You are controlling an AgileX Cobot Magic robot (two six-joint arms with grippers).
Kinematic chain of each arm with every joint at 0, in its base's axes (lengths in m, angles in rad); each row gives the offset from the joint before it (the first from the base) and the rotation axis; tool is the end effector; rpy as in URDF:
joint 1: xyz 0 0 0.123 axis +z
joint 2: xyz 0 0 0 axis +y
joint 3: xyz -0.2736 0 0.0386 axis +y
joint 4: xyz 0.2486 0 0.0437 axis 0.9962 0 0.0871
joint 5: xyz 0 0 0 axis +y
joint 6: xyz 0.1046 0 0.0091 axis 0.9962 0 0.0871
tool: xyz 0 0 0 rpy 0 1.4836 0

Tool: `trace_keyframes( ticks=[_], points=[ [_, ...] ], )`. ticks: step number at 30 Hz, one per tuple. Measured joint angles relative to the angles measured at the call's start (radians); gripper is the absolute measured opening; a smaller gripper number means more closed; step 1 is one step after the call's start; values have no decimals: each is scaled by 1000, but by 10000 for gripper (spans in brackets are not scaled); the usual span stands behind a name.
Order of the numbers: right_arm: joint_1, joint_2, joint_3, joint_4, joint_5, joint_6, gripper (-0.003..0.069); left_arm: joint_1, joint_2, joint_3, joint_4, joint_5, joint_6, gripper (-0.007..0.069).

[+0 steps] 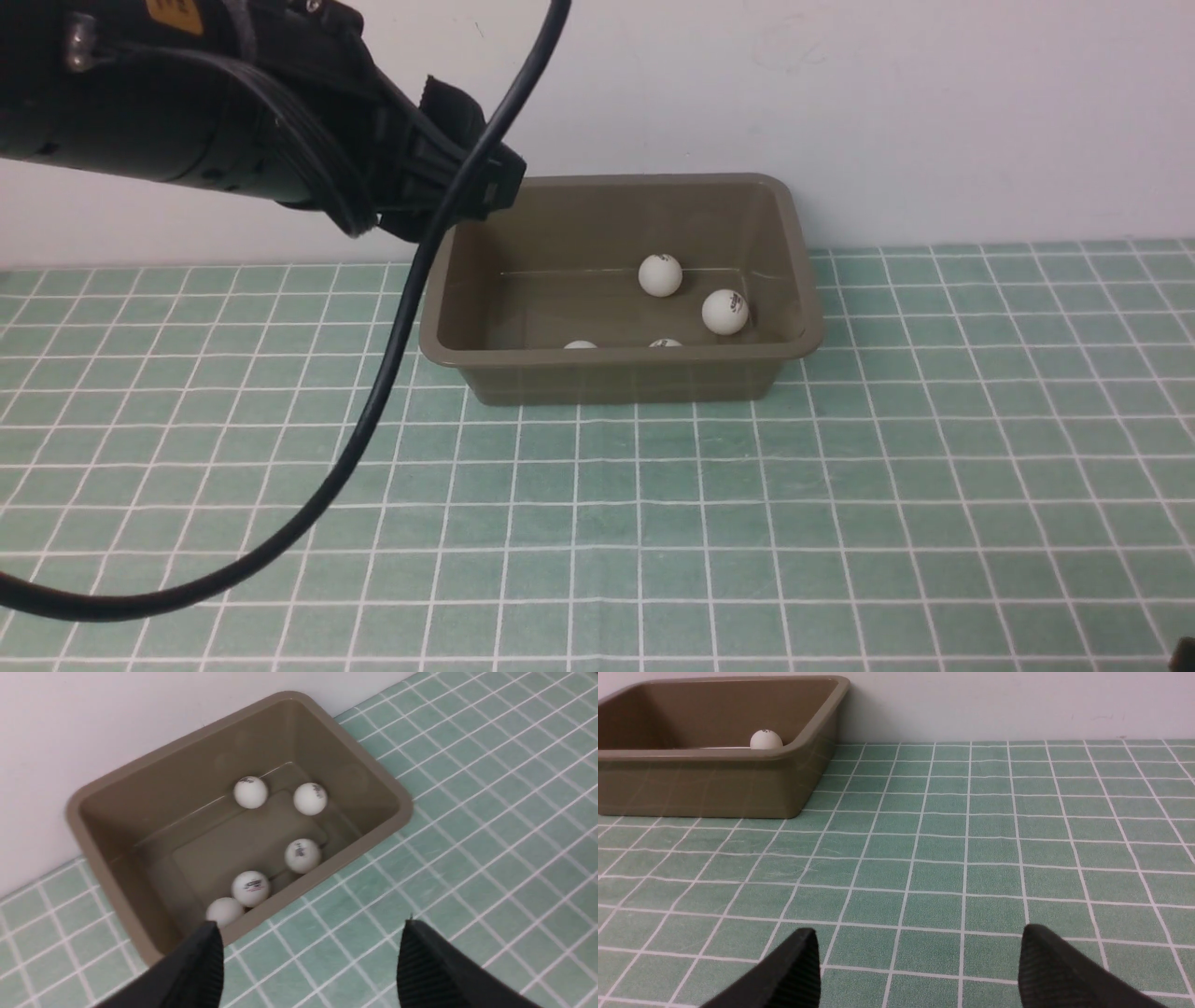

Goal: Put the table tennis balls in the box on the green coffee tablecloth.

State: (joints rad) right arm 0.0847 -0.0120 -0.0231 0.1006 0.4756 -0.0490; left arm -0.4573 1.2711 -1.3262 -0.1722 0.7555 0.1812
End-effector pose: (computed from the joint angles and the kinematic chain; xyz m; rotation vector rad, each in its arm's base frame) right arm 0.0707 0.0108 0.1746 -0.0734 1.9223 0.1282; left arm 0.2526 -0.1381 0.3937 0.6214 2.1041 -0.3560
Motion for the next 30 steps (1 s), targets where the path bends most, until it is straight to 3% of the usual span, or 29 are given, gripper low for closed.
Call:
trace_keyframes(
  ticks=[5, 12, 17, 24, 30],
  points=[
    [0, 0, 0, 0, 0, 0, 516, 61, -89, 98, 77, 0, 0, 447],
    [0, 0, 0, 0, 0, 0, 516, 367, -325, 403, 78, -25, 0, 447],
    [0, 0, 0, 0, 0, 0, 516, 587, -439, 627, 50, -174, 0, 447],
    [0, 0, 0, 0, 0, 0, 516, 652, -613, 932, 41, -390, 0, 447],
    [0, 0, 0, 0, 0, 0, 516, 652, -866, 1116, 25, -401, 0, 447]
  ],
)
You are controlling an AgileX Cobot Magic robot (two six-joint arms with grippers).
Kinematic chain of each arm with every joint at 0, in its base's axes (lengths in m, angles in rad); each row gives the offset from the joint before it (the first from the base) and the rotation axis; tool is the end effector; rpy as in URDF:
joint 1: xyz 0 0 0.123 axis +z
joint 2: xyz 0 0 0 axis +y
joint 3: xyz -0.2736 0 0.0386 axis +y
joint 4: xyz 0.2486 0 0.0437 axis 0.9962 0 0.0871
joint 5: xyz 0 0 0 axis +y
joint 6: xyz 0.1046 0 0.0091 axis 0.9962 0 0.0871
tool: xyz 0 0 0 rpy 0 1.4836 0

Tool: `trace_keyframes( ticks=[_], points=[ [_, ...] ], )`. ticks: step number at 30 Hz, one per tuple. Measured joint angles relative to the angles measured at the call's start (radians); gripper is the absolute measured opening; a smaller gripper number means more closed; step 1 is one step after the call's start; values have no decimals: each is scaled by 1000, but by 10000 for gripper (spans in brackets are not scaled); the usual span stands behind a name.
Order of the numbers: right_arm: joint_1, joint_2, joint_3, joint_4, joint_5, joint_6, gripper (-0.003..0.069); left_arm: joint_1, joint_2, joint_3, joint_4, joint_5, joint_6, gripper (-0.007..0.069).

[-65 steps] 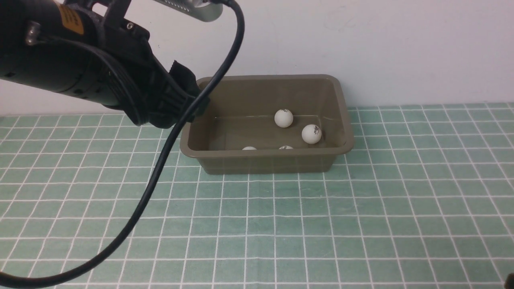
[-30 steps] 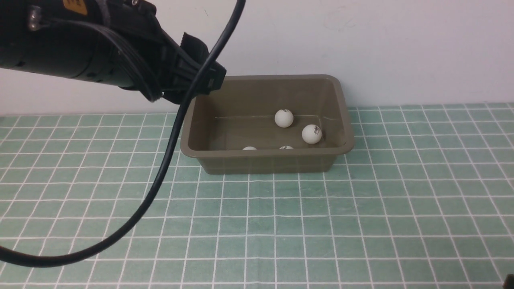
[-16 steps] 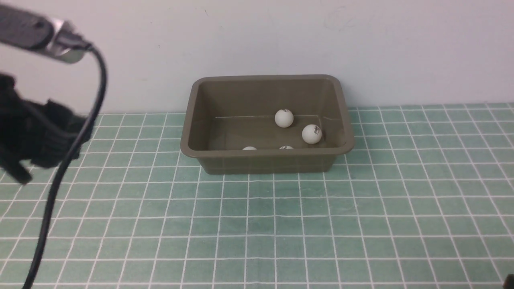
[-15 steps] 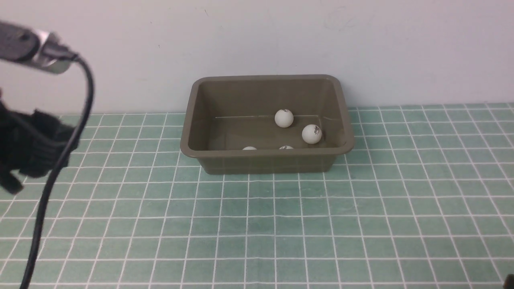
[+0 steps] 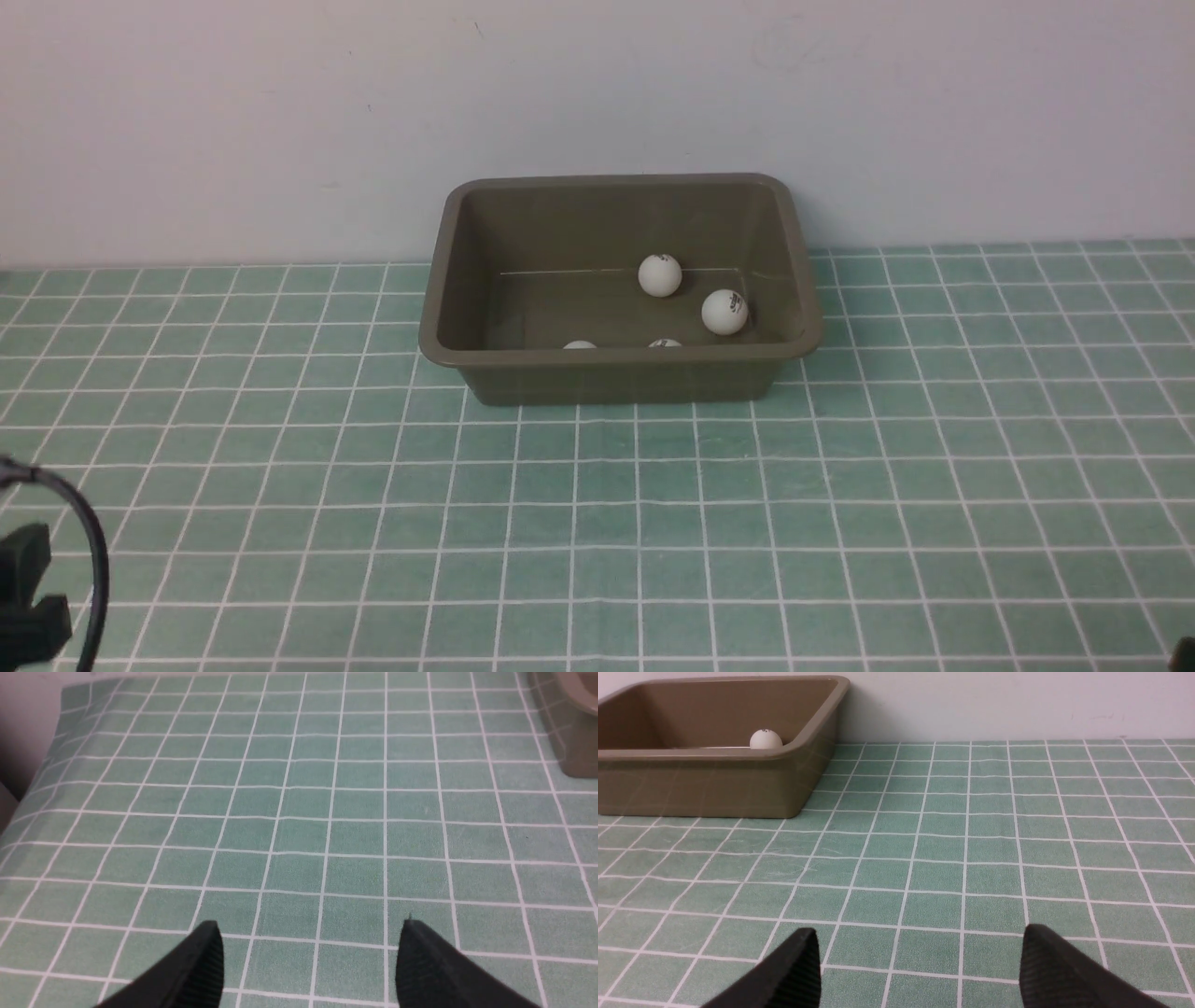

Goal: Put the table tennis balls in the box on the green coffee tablecloth.

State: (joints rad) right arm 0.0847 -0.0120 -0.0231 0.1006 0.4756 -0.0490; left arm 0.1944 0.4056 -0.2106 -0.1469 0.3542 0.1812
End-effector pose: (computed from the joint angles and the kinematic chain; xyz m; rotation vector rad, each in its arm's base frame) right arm 0.0707 0.0108 0.1746 -0.0734 1.9223 0.1282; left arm 0.1092 0.0161 0.2147 -0.1212 2.0264 0.0984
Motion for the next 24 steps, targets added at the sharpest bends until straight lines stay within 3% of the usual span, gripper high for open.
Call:
trace_keyframes(
  ticks=[16, 24],
  points=[
    [0, 0, 0, 1, 0, 0, 516, 2, -257, 67, -27, -9, 9, 447],
    [0, 0, 0, 1, 0, 0, 516, 2, -412, 216, -33, -15, 9, 447]
  ],
)
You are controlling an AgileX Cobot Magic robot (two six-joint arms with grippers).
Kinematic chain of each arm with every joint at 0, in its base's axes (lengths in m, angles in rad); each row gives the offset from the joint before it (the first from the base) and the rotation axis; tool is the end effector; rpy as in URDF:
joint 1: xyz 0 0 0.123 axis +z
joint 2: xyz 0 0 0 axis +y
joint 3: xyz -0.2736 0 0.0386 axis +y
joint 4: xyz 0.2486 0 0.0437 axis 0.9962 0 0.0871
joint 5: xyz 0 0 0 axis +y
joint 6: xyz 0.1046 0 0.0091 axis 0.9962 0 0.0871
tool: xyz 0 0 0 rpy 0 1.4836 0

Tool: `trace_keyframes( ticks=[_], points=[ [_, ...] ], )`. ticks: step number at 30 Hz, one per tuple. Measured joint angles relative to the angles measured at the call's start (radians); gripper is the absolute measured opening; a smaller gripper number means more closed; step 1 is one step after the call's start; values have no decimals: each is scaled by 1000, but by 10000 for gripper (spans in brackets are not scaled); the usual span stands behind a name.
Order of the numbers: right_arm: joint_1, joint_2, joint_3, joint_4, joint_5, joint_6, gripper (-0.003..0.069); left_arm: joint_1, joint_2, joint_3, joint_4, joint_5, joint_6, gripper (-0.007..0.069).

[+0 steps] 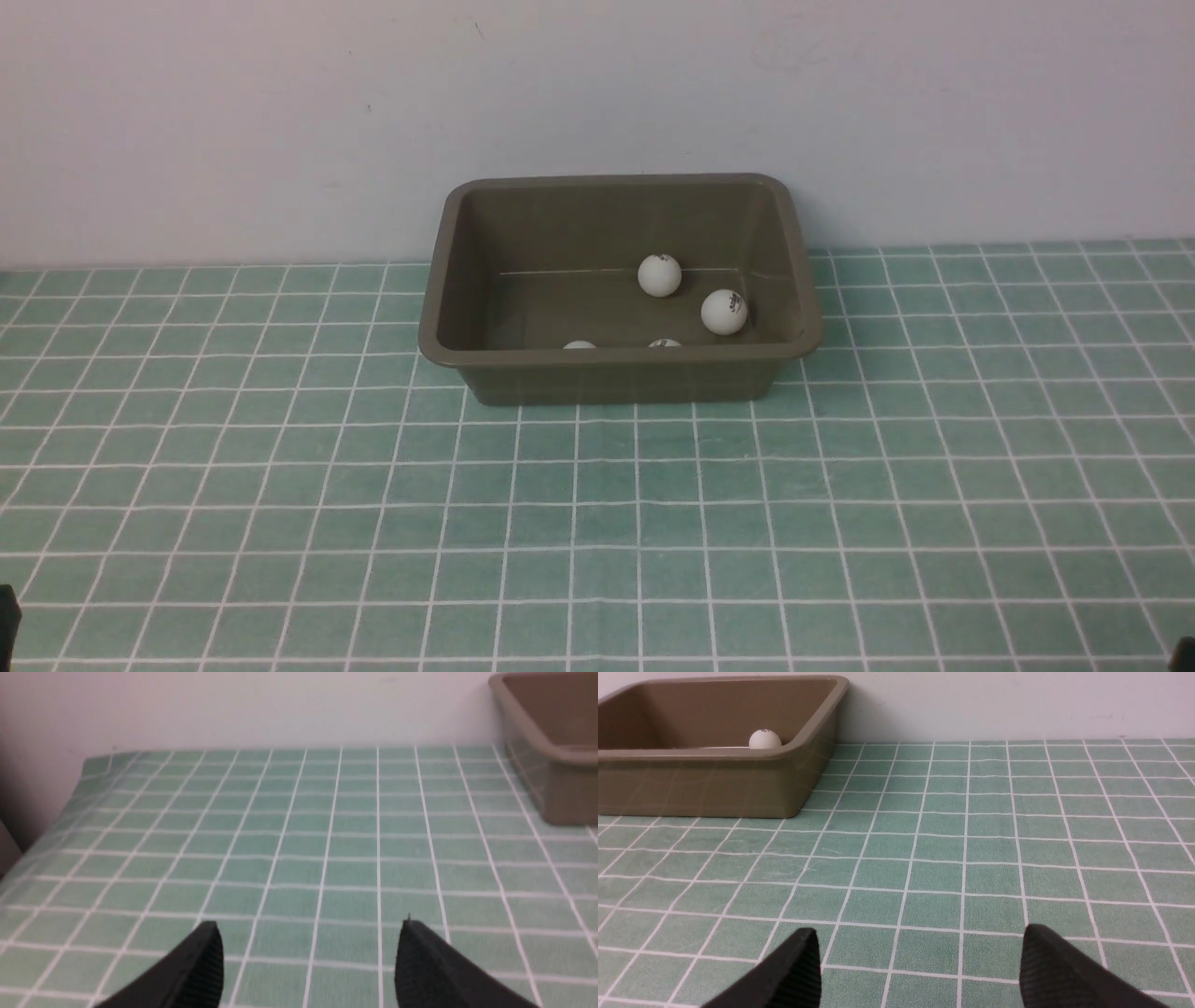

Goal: Put the table tennis balls in the box on the green coffee tablecloth.

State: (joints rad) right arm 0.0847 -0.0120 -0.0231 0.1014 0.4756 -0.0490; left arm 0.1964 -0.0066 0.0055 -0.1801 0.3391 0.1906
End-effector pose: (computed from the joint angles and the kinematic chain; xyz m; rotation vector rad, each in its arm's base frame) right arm 0.0707 0.0109 0.1746 -0.0730 1.9224 0.1291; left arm 0.0761 0.0088 0.1782 -0.1174 1.8134 0.0996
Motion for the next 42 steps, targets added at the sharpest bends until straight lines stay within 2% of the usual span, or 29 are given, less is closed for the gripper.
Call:
trace_keyframes(
  ticks=[7, 16, 35, 42],
  points=[
    [0, 0, 0, 0, 0, 0, 516, -10, -5, 19, -18, 54, -1, 447],
    [0, 0, 0, 0, 0, 0, 516, -120, -5, 19, -15, 55, 2, 447],
    [0, 0, 0, 0, 0, 0, 516, -118, -5, 19, -7, 55, 2, 447],
    [0, 0, 0, 0, 0, 0, 516, -83, -5, 19, -6, 55, 2, 447]
  ],
)
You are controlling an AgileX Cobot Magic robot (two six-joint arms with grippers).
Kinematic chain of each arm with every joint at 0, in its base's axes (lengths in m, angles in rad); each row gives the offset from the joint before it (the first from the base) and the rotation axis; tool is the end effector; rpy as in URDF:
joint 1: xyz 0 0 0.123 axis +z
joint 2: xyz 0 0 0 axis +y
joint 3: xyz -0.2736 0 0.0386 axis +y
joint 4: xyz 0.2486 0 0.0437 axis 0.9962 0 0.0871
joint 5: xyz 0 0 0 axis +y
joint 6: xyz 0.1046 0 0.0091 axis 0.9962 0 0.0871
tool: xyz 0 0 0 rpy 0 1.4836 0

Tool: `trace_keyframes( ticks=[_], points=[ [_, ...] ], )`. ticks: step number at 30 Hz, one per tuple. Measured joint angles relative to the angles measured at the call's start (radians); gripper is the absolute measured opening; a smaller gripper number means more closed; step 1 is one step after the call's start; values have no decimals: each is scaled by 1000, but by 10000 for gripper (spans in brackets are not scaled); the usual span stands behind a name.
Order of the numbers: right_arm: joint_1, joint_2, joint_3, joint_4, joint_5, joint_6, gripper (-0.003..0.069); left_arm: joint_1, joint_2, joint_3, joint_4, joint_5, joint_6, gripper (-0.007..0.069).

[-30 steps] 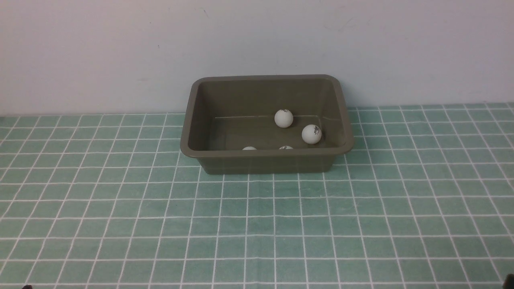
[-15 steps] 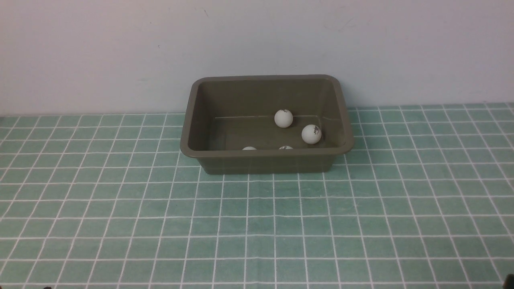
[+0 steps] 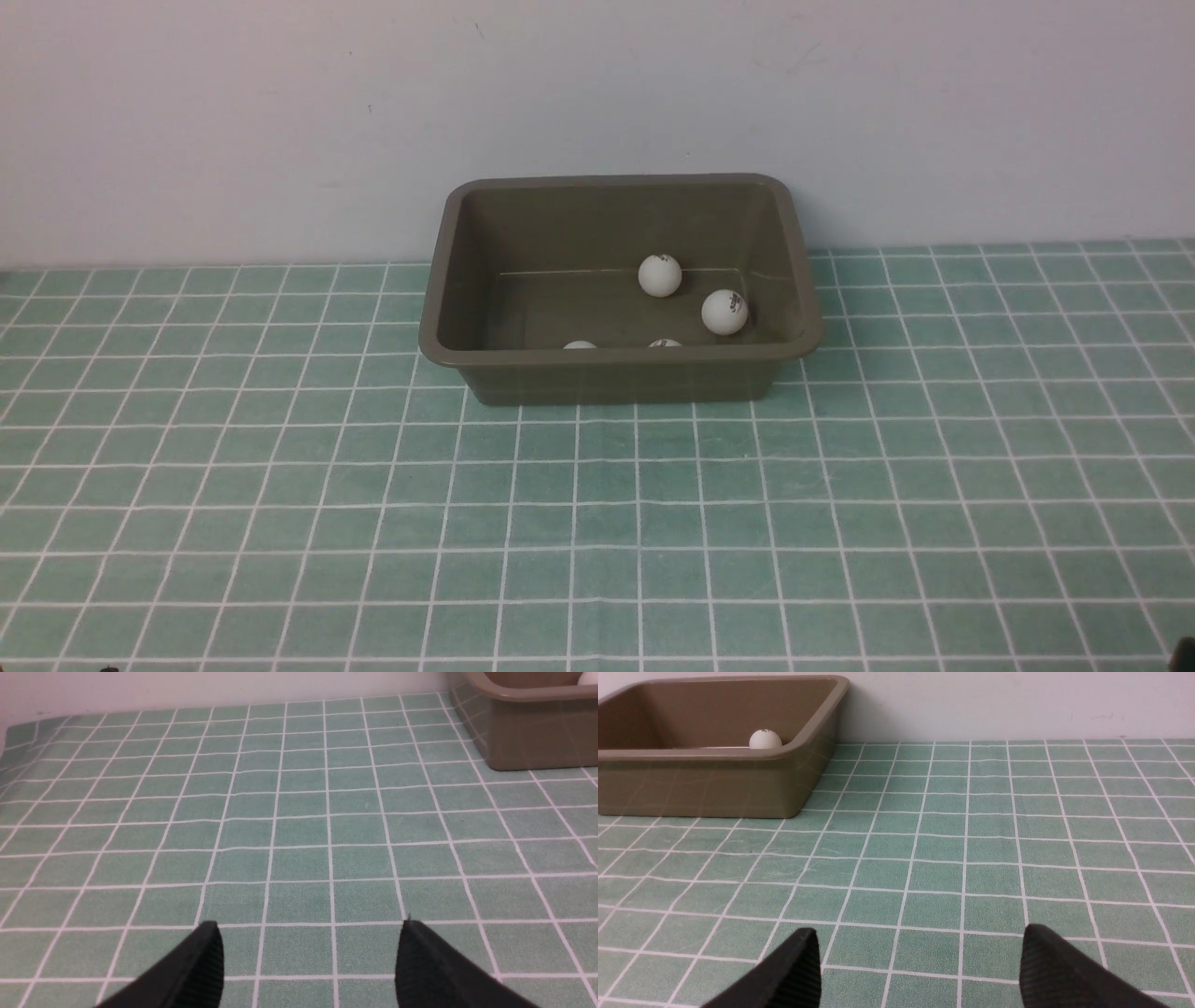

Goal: Put the table tennis balls in the box on the green coffee tablecloth.

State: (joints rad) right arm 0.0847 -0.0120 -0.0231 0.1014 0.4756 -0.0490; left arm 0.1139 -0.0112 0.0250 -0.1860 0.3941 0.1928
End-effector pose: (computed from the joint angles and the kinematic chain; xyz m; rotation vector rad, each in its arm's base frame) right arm 0.0707 0.0109 0.1746 -0.0730 1.9224 0.1291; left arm 0.0751 0.0011 0.1664 -0.0391 1.8842 0.0252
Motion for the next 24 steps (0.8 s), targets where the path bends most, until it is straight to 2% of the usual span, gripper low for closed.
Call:
trace_keyframes(
  ticks=[24],
  points=[
    [0, 0, 0, 0, 0, 0, 516, 15, 0, 0, 1, 0, 0, 447]
  ],
)
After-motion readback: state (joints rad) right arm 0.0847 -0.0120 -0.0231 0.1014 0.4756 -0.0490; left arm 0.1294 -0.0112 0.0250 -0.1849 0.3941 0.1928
